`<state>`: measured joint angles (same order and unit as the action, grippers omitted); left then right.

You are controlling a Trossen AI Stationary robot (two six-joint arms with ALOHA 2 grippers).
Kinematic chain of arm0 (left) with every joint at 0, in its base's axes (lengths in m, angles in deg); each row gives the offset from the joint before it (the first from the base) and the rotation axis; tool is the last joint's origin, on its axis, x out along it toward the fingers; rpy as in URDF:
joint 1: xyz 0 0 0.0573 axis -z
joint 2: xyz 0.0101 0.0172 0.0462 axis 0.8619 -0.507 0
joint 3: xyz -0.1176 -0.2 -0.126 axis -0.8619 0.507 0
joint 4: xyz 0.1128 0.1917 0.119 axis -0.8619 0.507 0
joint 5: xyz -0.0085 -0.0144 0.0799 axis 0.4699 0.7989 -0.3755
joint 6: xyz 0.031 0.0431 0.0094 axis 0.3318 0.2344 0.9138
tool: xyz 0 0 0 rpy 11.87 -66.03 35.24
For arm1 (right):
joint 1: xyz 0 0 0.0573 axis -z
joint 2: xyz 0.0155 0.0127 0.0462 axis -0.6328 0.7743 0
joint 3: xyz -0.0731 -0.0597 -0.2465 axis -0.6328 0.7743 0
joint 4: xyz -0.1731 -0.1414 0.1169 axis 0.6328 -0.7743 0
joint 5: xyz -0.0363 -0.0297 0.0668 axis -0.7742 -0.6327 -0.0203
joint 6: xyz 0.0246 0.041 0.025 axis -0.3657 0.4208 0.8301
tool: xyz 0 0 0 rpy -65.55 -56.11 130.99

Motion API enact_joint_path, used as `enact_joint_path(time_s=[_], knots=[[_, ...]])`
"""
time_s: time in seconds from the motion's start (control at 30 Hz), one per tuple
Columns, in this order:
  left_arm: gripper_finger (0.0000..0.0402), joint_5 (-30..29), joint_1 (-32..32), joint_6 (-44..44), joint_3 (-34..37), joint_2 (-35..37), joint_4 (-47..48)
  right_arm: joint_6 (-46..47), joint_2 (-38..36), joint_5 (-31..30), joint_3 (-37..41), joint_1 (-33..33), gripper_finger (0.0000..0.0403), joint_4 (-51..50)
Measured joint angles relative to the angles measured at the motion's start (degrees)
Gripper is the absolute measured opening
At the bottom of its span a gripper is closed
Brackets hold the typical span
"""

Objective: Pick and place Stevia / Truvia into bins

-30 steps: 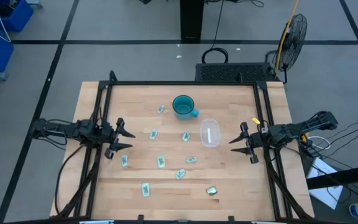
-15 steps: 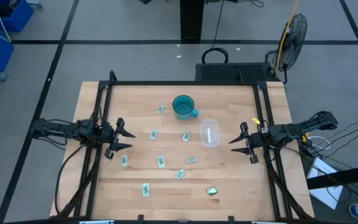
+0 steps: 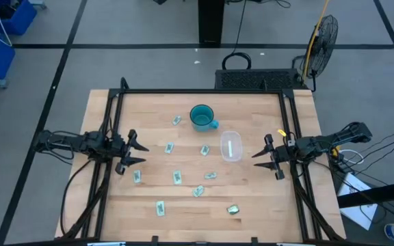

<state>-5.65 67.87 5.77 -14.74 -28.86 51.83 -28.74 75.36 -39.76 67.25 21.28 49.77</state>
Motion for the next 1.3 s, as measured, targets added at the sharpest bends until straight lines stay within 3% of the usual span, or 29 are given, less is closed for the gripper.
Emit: enact_joint_path(time_s=[1.0,1.3], knots=[[0.0202,-0.2,0.0,3.2,0.0,0.0,-0.5,0.0,0.0,0.0,0.0,0.0,0.0141,0.0],[0.0202,-9.9,0.0,1.2,0.0,0.0,-11.7,0.0,0.0,0.0,0.0,0.0,0.0141,0.0]])
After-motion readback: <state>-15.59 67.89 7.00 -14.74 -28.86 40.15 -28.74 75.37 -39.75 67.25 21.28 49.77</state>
